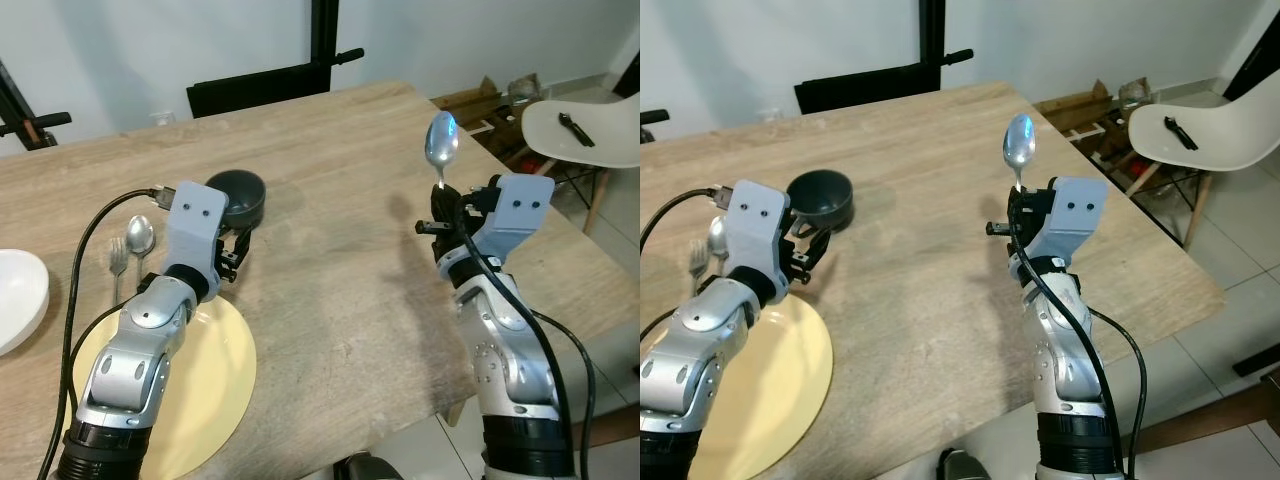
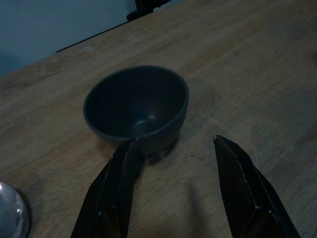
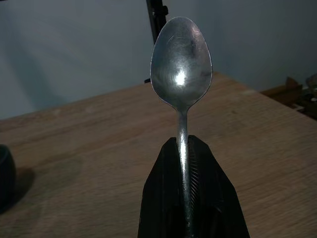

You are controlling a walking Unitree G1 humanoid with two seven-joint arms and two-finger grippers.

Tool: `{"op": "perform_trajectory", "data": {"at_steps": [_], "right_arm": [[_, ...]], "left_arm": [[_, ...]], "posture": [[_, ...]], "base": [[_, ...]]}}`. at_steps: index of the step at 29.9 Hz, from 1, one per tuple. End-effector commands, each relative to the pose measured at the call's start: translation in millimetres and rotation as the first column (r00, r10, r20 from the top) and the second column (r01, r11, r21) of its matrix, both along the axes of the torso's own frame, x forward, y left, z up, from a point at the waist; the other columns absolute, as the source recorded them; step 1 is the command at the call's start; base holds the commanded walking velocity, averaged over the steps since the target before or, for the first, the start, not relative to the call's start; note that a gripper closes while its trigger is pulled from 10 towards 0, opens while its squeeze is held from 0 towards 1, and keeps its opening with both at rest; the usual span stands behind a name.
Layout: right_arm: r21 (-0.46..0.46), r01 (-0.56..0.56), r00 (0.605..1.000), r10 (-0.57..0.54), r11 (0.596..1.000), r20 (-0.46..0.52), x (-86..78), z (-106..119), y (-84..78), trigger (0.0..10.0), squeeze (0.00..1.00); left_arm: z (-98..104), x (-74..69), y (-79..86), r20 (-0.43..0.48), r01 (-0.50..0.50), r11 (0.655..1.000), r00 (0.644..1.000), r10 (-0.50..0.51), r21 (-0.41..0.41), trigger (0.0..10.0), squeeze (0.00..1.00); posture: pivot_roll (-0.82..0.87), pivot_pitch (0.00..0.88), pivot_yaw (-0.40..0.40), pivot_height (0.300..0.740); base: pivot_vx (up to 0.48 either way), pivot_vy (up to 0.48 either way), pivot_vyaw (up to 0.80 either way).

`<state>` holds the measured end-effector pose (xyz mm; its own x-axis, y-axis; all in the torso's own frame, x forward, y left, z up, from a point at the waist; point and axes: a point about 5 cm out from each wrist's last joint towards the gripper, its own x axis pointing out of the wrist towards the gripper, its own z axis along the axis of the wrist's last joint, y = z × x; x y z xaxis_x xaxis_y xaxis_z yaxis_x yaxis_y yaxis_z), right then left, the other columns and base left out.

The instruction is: Setting the table

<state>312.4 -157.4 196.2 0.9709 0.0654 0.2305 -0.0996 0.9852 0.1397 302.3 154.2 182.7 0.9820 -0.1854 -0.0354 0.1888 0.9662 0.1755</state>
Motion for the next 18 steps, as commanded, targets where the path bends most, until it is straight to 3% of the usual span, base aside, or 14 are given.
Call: {"op": "perform_trajectory", "data": {"at_steps": [1, 5, 18], "right_arm": [[-0.011, 0.0, 1.0, 0.0, 1.0, -0.003, -1.4, 2.0, 0.5, 10.0, 0.0], [-0.014, -0.005, 1.0, 0.004, 1.0, -0.013, -1.3, 1.2, 1.2, 10.0, 0.0], [-0.017, -0.001, 1.0, 0.0, 1.0, -0.029, -0.4, -1.5, 0.3, 10.0, 0.0]], "left_arm": [[-5.2, 1.0, 3.0, -0.002, -0.026, 1.0, 1.0, 0.026, 0.007, 10.0, 0.0], [-6.4, 1.5, 1.7, 0.008, -0.029, 1.0, 1.0, 0.029, 0.003, 10.0, 0.0], [-3.5, 2.5, 1.5, 0.029, -0.02, 1.0, 0.999, 0.02, -0.008, 10.0, 0.0]], "posture": [[-0.1, 0.014, 0.037, 0.74], [-0.1, 0.013, 0.034, 0.74], [-0.11, 0.019, 0.035, 0.74]], "base": [[0.0, 0.0, 0.0], [-0.063, 0.0, 0.0], [-0.321, 0.0, 0.0]]}}
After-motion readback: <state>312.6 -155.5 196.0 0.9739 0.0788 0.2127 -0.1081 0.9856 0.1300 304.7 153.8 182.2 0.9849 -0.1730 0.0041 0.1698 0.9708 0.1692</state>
